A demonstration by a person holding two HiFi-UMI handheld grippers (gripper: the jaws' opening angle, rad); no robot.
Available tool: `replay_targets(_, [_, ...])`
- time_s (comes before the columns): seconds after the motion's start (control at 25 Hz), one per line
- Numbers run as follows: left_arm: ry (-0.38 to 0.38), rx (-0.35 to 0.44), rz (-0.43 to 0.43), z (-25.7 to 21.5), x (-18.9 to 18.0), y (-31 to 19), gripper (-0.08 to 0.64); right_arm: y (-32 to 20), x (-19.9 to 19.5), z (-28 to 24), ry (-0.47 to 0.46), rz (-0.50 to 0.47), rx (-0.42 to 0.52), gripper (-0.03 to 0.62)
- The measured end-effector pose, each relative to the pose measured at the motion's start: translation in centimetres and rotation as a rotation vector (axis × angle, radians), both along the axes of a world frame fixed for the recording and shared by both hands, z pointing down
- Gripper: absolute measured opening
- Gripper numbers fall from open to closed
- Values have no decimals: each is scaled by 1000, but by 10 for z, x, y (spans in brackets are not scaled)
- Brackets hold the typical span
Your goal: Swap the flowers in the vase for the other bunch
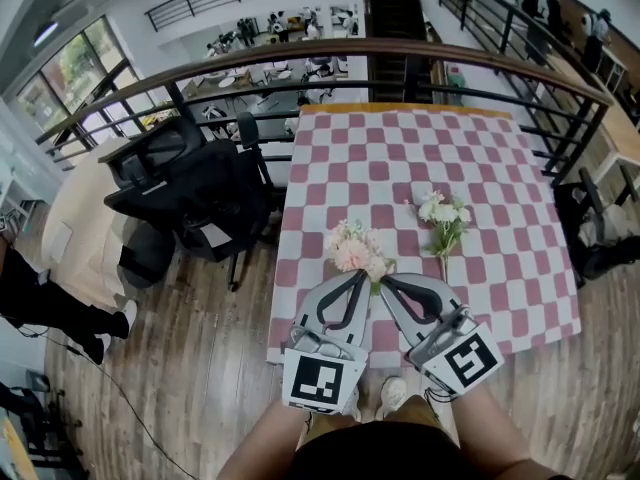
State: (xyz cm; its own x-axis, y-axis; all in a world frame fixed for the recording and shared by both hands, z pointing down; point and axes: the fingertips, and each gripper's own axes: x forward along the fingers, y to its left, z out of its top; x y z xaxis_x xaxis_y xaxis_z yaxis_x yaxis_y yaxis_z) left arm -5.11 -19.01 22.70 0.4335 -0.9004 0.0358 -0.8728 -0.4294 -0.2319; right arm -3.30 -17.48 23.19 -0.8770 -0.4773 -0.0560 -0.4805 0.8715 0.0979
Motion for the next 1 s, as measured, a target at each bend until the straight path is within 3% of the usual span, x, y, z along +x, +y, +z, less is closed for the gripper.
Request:
replay_targets(0.16, [-13,24,14,-11,1,1,9,-1,0,-20,-48,14,28,32])
replay_targets(0.48, [-27,76,30,-35,3,-2,9,-7,6,-36,-29,45,73,32])
replay_targets(0.72, [98,55,61,-48,3,0,9,-8,9,-44,-3,51,90,32])
replay_targets(1.0, [71,78,63,-55,1,-4,9,-8,9,-44,-6,46,88,32])
